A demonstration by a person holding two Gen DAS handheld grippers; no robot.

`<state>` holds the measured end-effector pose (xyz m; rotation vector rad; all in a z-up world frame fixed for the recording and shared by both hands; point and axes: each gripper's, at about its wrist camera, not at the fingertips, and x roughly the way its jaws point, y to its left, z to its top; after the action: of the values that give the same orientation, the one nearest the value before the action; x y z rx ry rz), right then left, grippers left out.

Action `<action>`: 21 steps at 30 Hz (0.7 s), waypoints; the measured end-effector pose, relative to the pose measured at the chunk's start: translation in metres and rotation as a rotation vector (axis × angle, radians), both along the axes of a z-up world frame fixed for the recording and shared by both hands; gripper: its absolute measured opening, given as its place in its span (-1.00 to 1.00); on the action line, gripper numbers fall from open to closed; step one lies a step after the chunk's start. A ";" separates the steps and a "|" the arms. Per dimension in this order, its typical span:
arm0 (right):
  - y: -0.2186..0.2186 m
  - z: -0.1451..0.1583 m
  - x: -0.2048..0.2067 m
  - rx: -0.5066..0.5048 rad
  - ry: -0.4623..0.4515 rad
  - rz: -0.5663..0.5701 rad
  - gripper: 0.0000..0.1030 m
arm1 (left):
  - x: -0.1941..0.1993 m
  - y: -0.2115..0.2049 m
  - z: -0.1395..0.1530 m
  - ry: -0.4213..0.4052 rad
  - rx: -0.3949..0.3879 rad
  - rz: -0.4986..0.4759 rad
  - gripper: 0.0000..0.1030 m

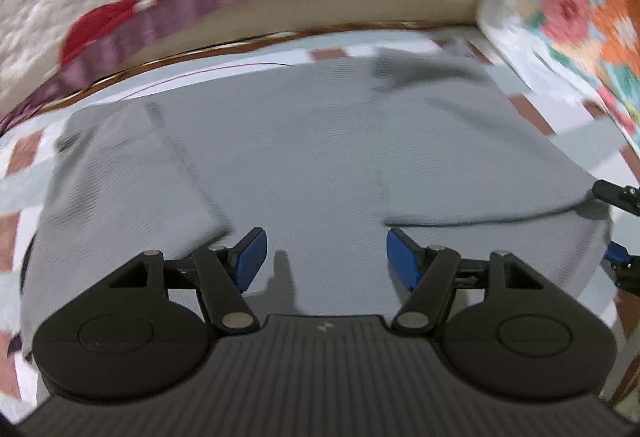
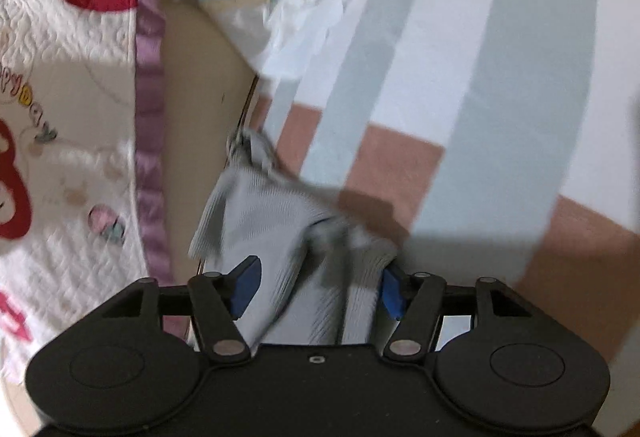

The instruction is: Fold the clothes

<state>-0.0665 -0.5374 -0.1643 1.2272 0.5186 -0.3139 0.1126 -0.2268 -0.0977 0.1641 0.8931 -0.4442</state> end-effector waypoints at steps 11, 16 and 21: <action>0.036 0.010 0.041 -0.363 0.028 0.185 -0.62 | 0.036 0.049 0.010 0.005 -0.115 0.005 0.31; 0.059 0.053 0.058 -0.489 -0.055 0.289 -0.64 | 0.061 0.107 0.023 -0.001 -0.099 0.094 0.31; 0.121 0.119 0.105 -0.624 -0.212 0.531 -0.64 | 0.074 0.200 0.035 0.135 -0.311 0.344 0.27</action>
<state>0.0386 -0.4162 -0.0450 0.4808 0.4915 0.1090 0.1865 -0.0268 -0.0627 -0.3045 0.9511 -0.2690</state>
